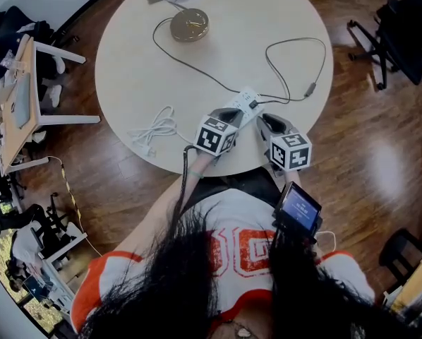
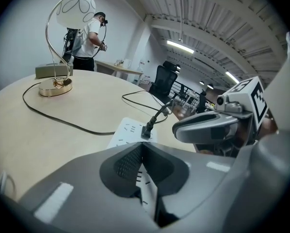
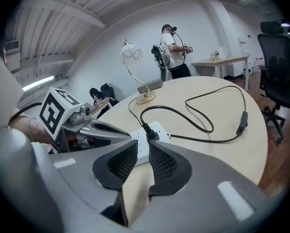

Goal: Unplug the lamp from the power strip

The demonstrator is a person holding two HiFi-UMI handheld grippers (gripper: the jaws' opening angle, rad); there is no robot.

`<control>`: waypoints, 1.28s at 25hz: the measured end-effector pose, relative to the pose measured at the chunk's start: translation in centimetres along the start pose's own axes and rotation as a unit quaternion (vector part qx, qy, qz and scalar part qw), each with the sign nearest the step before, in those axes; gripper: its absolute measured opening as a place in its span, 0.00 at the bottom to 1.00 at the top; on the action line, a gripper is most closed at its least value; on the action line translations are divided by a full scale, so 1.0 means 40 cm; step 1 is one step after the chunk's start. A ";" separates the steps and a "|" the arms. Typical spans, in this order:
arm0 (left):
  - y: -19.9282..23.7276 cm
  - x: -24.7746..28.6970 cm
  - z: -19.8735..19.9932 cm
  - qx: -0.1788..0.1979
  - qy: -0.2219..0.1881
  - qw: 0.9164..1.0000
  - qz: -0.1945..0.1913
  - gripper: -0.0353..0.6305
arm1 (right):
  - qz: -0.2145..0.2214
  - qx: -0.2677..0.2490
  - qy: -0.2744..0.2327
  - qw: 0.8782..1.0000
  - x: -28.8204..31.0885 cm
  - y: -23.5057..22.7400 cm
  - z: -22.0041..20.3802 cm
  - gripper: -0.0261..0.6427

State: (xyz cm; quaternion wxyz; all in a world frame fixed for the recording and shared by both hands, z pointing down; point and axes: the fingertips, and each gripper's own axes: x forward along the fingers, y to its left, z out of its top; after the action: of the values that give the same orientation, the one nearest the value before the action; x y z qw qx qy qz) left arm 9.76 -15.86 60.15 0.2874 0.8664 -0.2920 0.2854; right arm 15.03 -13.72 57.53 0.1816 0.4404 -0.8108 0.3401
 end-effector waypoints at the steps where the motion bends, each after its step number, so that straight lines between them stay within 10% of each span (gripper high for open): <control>1: 0.001 0.001 -0.001 0.000 0.002 1.000 0.003 0.05 | -0.003 -0.003 0.001 1.000 0.002 -0.002 0.003 0.17; 16: 0.003 0.019 -0.015 0.031 0.047 0.998 0.029 0.05 | -0.038 -0.156 0.053 0.986 0.092 -0.020 0.046 0.26; 32: 0.000 0.017 -0.019 0.021 0.051 0.998 0.025 0.05 | -0.034 -0.190 0.065 0.979 0.128 -0.012 0.042 0.17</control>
State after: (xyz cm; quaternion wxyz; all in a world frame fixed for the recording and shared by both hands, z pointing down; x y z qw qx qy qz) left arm 9.98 -15.60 61.12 0.2767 0.8490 -0.2923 0.3424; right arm 12.64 -18.10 59.58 0.3259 0.4020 -0.8315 0.2021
